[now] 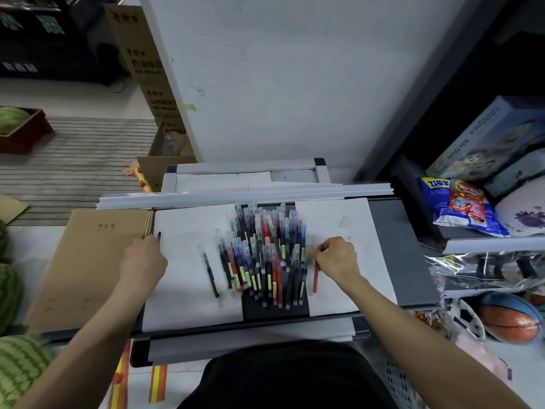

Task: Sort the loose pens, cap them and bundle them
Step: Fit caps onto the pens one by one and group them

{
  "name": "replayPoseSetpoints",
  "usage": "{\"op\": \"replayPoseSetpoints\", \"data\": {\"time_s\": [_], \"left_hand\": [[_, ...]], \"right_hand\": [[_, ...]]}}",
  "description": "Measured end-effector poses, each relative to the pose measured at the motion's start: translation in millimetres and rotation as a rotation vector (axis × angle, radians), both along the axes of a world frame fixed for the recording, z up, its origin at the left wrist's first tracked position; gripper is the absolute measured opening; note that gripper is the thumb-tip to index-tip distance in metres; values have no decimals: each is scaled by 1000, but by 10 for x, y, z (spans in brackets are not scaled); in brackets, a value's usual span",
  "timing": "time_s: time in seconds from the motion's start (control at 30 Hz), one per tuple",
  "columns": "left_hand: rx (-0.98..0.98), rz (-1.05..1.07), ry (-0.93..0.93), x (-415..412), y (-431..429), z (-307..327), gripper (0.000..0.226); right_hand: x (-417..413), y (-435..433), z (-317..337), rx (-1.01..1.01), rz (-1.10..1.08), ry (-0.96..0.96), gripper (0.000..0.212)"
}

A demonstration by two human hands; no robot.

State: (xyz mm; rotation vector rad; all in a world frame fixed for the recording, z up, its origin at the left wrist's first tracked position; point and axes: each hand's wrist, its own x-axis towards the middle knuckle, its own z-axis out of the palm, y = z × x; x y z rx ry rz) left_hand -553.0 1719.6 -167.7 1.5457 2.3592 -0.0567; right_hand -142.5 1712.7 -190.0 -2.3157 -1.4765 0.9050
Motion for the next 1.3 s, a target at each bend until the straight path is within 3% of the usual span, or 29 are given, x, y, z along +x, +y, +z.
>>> {"op": "replayPoseSetpoints", "data": {"time_s": [0.1,0.2,0.33,0.5,0.7,0.87,0.97,1.07,1.2,1.3], "left_hand": [[-30,-22,42,20,-2,-28,9],[-24,-33,50,19,-6,-17,8],[-19,-30,51,-20,23,-12,7],[-74,-78,113,-8,116,-5,12],[-100,-59,116,1,180,58,10],[-2,-42,27,230,14,117,8],[58,-71,-166,521,-162,169,15],[43,-121,-479,930,-415,244,25],[-3,-222,-796,1426,-709,435,31],[43,-243,-1006,1621,-829,651,33]], "right_hand": [[-32,20,-30,-7,20,-12,49],[25,37,20,-8,44,-45,47],[339,79,176,49,105,-269,18],[711,117,194,57,234,-529,33],[757,49,75,68,213,-518,22],[653,-62,43,118,81,-218,29],[474,-190,133,110,-74,39,28],[195,-339,249,16,-200,410,22],[-157,-506,530,-75,-346,1100,19],[-319,-583,758,-43,-337,1343,23]]}}
